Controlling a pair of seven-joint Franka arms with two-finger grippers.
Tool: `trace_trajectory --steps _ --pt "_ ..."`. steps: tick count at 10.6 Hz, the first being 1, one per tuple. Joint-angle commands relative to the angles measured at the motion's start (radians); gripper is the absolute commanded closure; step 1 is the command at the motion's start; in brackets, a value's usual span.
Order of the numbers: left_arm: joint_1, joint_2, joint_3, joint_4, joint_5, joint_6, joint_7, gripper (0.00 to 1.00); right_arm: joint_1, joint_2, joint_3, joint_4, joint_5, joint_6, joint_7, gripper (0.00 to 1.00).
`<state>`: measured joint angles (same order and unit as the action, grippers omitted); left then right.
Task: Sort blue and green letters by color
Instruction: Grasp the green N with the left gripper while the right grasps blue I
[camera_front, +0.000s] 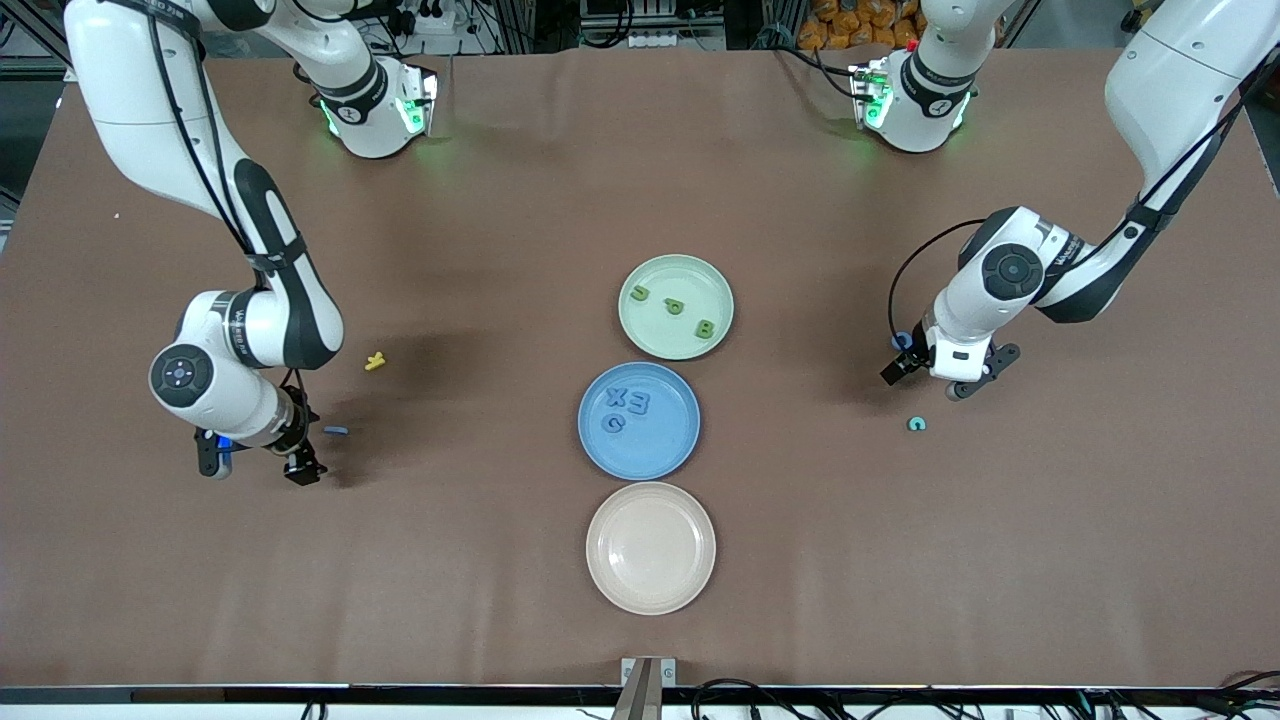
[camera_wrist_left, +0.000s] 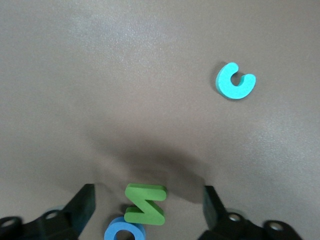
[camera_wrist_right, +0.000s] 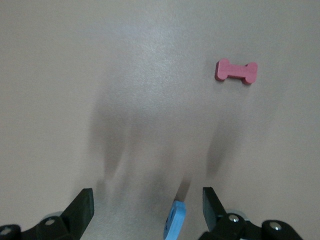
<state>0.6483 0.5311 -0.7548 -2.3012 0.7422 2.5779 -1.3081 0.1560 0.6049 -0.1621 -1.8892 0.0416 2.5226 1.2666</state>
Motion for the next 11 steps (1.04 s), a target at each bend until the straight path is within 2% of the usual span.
trace_trajectory --steps 1,2,3,4,8,9,11 --pt "0.008 0.012 -0.002 0.014 0.026 0.014 -0.037 1.00 -0.006 -0.037 0.022 -0.065 0.014 0.038 0.016 0.06" --pt "0.004 0.012 -0.002 0.014 0.026 0.014 -0.054 1.00 -0.006 -0.037 0.029 -0.074 0.015 0.051 0.014 0.28" --pt "0.002 0.012 -0.002 0.014 0.026 0.014 -0.063 1.00 -0.006 -0.037 0.030 -0.083 0.015 0.068 0.014 0.71" --pt "0.001 0.012 -0.002 0.014 0.026 0.014 -0.075 1.00 -0.007 -0.037 0.030 -0.088 0.015 0.071 0.014 0.98" --pt "-0.006 -0.002 -0.011 0.028 0.026 0.013 -0.092 1.00 -0.010 -0.037 0.030 -0.091 0.012 0.076 -0.039 1.00" --pt "-0.004 -0.003 -0.033 0.045 0.025 0.013 -0.118 1.00 -0.010 -0.037 0.030 -0.078 0.014 0.062 -0.076 1.00" --pt "-0.004 -0.011 -0.069 0.077 0.016 0.013 -0.184 1.00 -0.010 -0.036 0.030 -0.010 0.009 -0.038 -0.111 1.00"
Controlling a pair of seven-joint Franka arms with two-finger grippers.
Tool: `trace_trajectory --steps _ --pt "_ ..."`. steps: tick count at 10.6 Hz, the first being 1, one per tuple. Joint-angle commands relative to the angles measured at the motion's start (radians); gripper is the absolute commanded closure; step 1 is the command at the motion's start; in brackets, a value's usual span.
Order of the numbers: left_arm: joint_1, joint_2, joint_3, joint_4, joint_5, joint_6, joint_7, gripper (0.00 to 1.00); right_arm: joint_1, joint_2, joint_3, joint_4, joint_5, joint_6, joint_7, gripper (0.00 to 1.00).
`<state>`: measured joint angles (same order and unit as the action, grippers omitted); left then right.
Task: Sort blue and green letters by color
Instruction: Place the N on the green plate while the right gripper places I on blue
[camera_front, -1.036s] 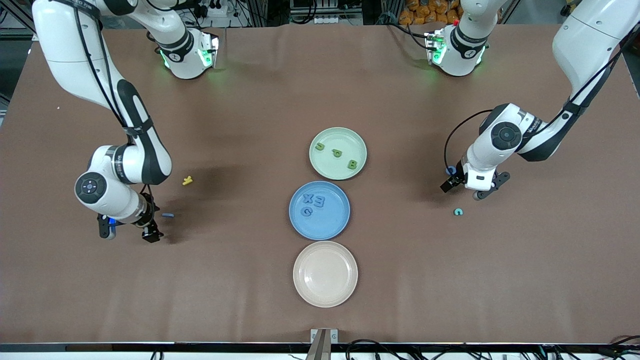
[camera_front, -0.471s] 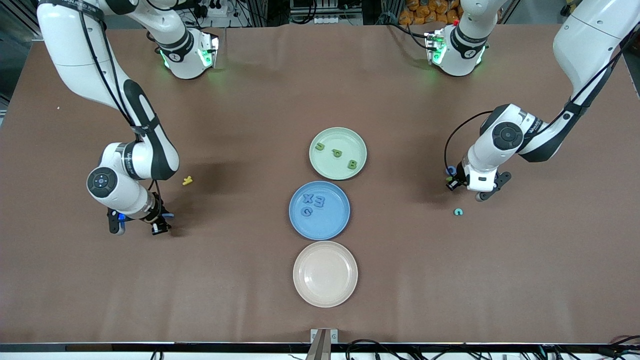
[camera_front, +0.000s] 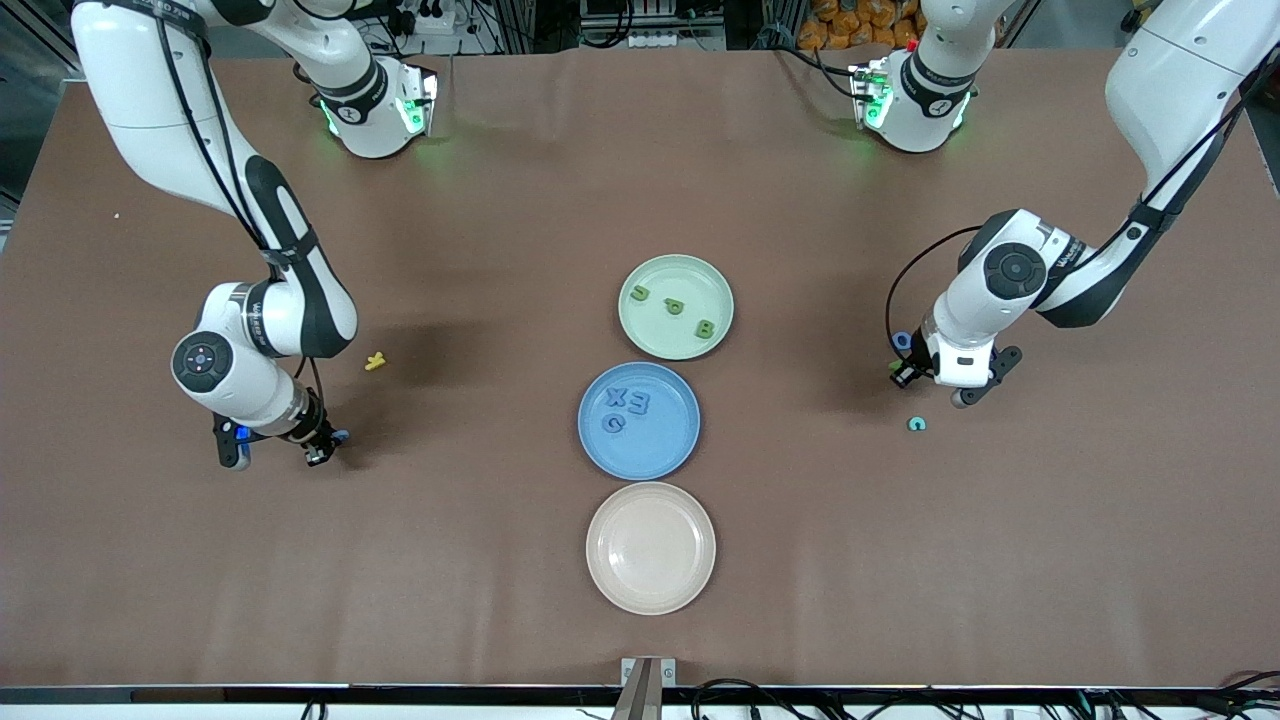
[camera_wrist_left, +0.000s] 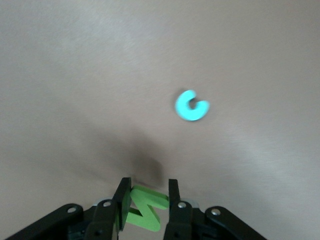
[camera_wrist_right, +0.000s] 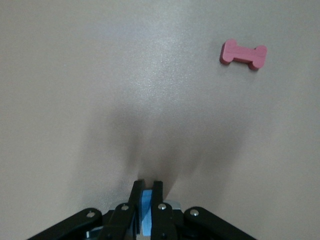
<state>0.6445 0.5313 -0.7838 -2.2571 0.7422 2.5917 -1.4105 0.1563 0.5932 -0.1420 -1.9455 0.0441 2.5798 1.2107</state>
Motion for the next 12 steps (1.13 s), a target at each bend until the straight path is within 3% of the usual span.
trace_trajectory --steps 1,4,7,8,12 --pt "0.000 -0.011 -0.058 0.040 0.013 -0.001 -0.103 1.00 -0.008 -0.024 0.010 0.097 0.008 -0.174 -0.063 1.00" --pt "-0.003 -0.011 -0.104 0.048 0.011 -0.001 -0.180 1.00 0.002 -0.015 0.038 0.186 0.005 -0.239 -0.075 1.00" --pt "-0.043 -0.008 -0.141 0.057 0.011 -0.001 -0.280 1.00 0.005 -0.003 0.129 0.266 0.010 -0.239 -0.143 1.00" --pt "-0.087 -0.004 -0.143 0.062 0.011 -0.001 -0.329 1.00 0.014 0.010 0.166 0.292 0.008 -0.233 -0.148 1.00" --pt "-0.305 0.019 -0.143 0.108 0.008 -0.001 -0.565 1.00 0.172 0.085 0.174 0.382 0.010 -0.205 -0.135 1.00"
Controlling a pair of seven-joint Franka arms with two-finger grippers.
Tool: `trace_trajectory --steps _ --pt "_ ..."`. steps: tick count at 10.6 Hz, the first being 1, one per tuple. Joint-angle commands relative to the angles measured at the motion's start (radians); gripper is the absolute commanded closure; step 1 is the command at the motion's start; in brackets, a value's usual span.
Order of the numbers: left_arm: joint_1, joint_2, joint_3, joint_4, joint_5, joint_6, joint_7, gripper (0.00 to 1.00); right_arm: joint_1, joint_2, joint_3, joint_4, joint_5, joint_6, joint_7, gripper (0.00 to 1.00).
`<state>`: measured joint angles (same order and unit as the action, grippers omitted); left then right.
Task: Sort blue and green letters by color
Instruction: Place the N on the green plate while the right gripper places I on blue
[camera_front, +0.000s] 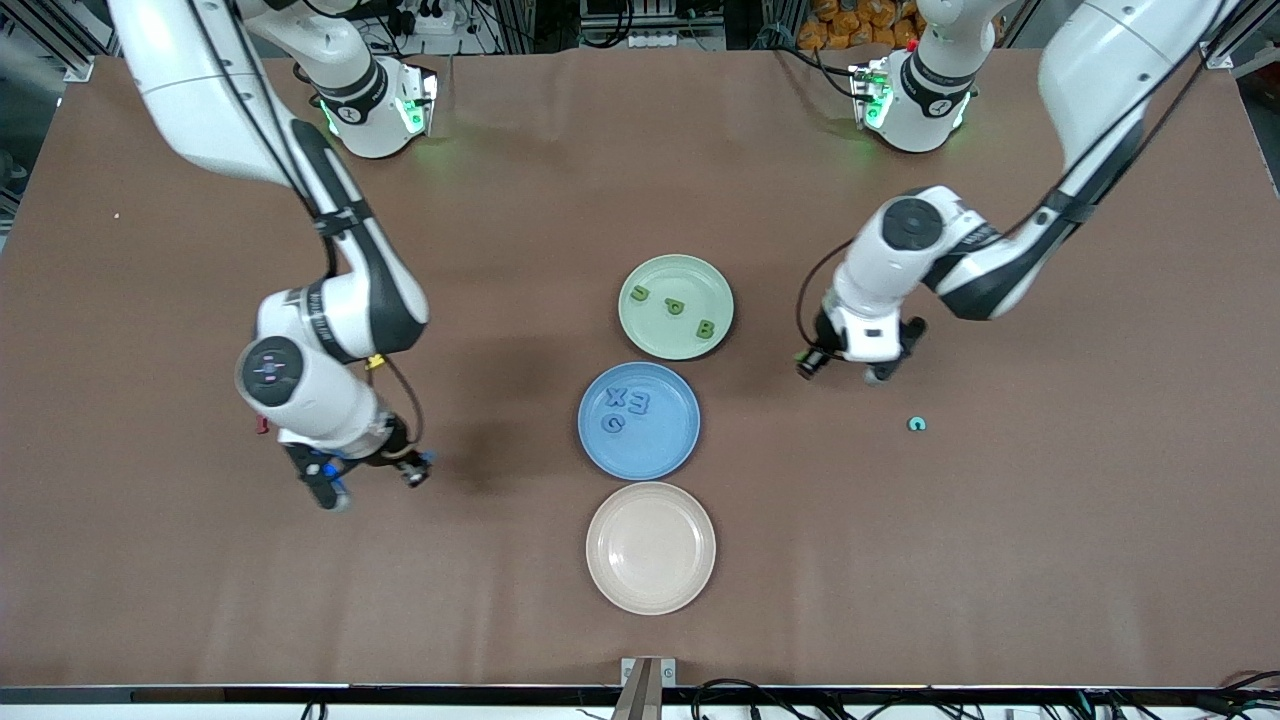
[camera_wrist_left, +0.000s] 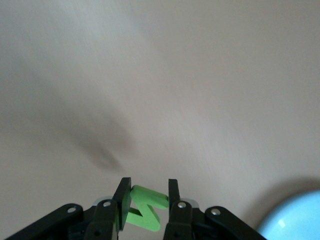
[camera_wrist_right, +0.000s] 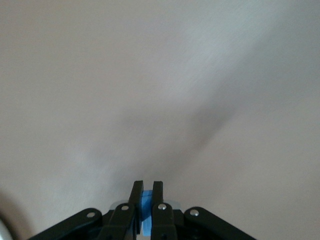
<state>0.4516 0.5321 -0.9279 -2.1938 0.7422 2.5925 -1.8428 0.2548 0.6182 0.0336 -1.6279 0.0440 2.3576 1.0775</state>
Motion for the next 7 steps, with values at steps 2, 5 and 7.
trace_trajectory --steps 2,5,7 --pt "-0.226 0.032 0.003 0.075 0.008 -0.002 -0.240 1.00 0.136 0.069 0.000 0.082 0.010 0.032 0.013 1.00" --pt "-0.362 0.081 0.012 0.109 0.008 -0.002 -0.363 1.00 0.243 0.112 -0.001 0.140 0.010 0.066 0.028 1.00" --pt "-0.421 0.075 0.075 0.117 0.011 -0.005 -0.391 0.00 0.320 0.150 0.000 0.175 0.007 0.135 0.105 1.00"
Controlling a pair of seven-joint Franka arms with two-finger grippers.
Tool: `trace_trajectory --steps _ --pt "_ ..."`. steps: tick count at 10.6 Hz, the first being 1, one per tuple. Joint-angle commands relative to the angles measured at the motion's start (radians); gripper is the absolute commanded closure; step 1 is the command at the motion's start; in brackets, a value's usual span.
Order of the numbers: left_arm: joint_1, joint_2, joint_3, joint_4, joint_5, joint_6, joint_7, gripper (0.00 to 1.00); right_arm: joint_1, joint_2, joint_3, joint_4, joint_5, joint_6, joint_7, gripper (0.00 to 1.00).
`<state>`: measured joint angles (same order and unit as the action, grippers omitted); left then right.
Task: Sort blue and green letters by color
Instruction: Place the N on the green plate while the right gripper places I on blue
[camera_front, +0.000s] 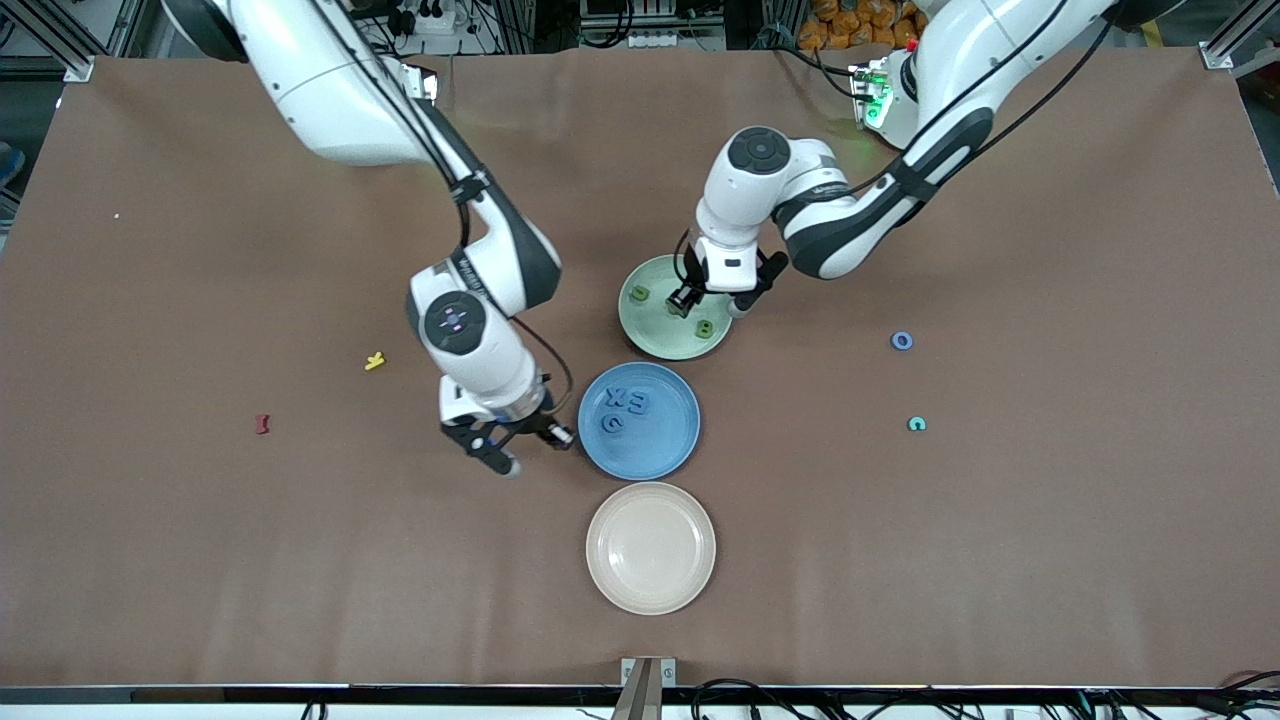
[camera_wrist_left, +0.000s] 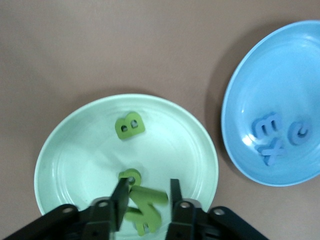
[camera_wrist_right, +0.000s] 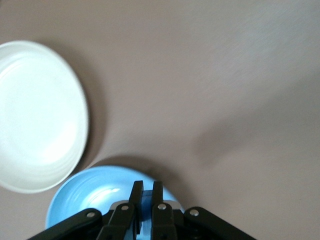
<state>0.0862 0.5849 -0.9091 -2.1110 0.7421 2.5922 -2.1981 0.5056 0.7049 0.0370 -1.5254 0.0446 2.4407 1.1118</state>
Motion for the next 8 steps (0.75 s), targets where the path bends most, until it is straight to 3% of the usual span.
trace_trajectory --steps 1,3,4,5,8 --pt "-0.046 0.023 0.059 0.034 0.011 -0.007 -0.035 0.00 0.106 0.100 -0.003 0.105 0.003 0.070 0.095 1.00" --pt "-0.011 -0.003 0.078 0.035 0.011 -0.009 -0.034 0.00 0.152 0.126 -0.003 0.134 -0.003 0.072 0.115 1.00" --pt "0.033 -0.010 0.091 0.046 0.011 -0.009 -0.029 0.00 0.154 0.127 -0.003 0.134 0.003 0.070 0.117 0.74" --pt "0.102 -0.007 0.096 0.064 0.014 -0.009 -0.025 0.00 0.152 0.128 -0.003 0.133 0.004 0.066 0.115 0.01" --pt "0.196 -0.004 0.162 0.121 0.020 -0.021 0.040 0.00 0.107 0.107 -0.002 0.133 -0.012 -0.026 0.047 0.00"
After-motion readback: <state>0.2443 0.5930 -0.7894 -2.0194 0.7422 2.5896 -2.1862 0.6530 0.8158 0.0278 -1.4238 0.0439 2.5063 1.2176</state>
